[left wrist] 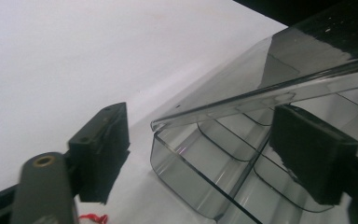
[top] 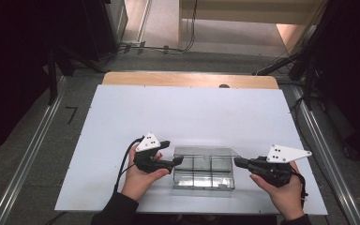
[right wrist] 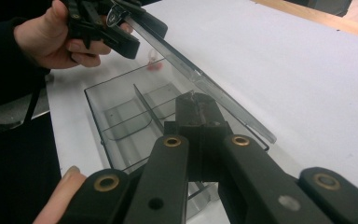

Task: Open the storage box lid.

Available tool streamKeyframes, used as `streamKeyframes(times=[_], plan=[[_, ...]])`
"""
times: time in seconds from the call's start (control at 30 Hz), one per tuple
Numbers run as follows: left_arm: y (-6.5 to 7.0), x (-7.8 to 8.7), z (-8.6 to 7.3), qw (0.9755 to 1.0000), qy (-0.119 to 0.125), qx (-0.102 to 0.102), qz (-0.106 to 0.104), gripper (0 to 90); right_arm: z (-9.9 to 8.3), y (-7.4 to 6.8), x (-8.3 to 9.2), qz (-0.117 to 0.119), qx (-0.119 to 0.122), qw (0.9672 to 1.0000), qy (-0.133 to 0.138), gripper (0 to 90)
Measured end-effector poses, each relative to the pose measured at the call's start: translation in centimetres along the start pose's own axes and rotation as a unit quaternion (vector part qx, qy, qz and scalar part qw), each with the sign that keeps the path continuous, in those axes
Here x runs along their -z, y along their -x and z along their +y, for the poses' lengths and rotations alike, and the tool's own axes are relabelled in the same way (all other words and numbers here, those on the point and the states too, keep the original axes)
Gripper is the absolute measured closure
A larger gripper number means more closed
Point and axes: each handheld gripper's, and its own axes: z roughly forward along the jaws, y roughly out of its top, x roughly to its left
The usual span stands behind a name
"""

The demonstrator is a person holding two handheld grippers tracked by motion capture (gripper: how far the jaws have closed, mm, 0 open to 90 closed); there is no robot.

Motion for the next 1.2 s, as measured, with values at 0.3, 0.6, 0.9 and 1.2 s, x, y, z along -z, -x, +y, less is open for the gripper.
streamKeyframes(times=[0.3, 0.6, 0.9, 1.2], plan=[[-0.3, -0.4, 0.3, 0.9998, 0.014, 0.002, -0.013, 40.5, 0.5, 0.5, 0.2, -0.004, -0.002, 1.0, 0.006, 88.3], [-0.6, -0.3, 0.4, 0.9994, 0.029, 0.003, -0.019, 54.7, 0.7, 0.9, 0.1, -0.003, -0.004, 1.0, 0.008, 88.3], [-0.6, -0.4, 0.6, 0.9993, 0.031, 0.005, -0.022, 58.5, 0.0, 1.7, 0.2, 0.005, -0.015, 0.9998, -0.014, 85.4], [-0.8, -0.5, 0.6, 0.999, 0.034, 0.01, -0.026, 59.1, -0.5, 3.0, -0.9, -0.001, -0.045, 0.9989, -0.015, 62.8]])
